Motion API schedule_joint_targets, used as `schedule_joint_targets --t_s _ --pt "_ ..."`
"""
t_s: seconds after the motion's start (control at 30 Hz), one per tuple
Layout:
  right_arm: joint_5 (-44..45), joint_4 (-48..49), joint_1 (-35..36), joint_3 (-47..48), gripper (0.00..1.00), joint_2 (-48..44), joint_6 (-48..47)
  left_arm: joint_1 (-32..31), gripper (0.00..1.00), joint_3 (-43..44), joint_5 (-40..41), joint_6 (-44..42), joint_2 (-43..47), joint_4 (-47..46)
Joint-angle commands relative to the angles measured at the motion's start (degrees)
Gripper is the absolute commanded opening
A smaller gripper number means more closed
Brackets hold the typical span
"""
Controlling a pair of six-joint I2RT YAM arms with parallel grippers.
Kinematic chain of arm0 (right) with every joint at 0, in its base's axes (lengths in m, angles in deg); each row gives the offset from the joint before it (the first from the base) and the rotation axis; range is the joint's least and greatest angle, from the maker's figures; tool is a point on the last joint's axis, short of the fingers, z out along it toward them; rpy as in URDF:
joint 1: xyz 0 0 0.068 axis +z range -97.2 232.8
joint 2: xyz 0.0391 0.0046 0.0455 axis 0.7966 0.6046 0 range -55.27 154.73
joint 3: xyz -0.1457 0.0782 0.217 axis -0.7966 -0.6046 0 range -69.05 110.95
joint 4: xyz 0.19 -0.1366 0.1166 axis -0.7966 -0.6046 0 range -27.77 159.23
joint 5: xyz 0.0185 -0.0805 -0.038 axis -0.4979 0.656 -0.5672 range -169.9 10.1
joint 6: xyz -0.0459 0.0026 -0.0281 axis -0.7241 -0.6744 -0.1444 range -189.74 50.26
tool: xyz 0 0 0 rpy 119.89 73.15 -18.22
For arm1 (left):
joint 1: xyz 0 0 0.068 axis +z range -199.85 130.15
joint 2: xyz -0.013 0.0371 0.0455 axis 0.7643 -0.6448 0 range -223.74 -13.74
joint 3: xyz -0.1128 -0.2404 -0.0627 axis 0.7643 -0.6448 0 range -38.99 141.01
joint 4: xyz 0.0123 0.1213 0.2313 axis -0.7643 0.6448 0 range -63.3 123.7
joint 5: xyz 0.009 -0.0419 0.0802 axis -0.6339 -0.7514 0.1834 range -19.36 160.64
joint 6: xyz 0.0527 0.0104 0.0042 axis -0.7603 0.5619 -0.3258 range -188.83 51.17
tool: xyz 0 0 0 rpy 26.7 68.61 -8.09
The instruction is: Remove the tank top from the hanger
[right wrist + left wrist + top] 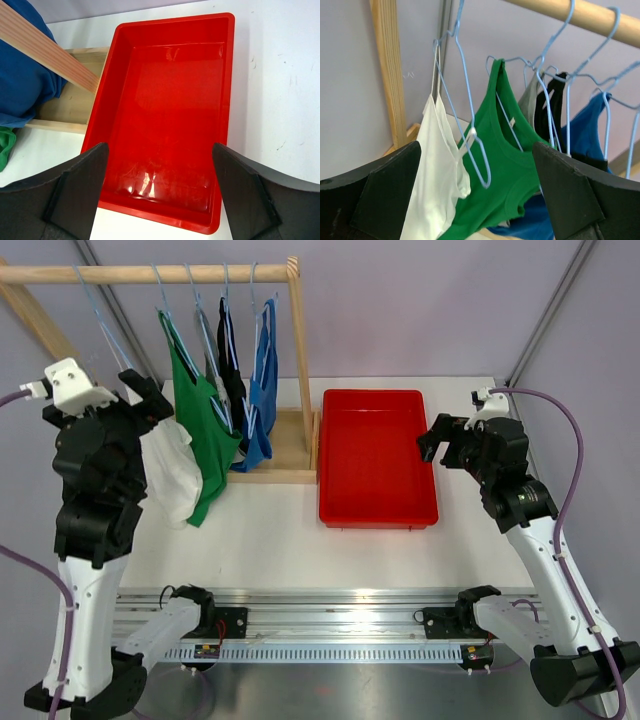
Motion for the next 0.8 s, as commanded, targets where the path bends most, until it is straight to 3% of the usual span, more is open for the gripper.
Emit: schedule_joint_targets --t_s 0.0,0.23,0.5,0.77 --pt "-1.4 1.3 0.3 -0.1 0.92 0.1 0.5 -0.1 0.96 6.3 5.1 -1.4 -6.0 3.2" --pt "-2.7 1.3 0.3 -0.8 0.93 -0.2 0.5 1.6 0.96 11.8 7.8 -2.6 -12.1 4.1" --pt "-4.1 1.6 0.3 -1.3 0.93 -0.5 0.6 16.1 0.96 17.7 -7.3 4.3 -18.3 8.4" --pt "-4.6 1.9 0.3 -1.8 0.93 -0.4 0.8 20.8 0.94 17.7 -19.4 6.9 -22.1 6.2"
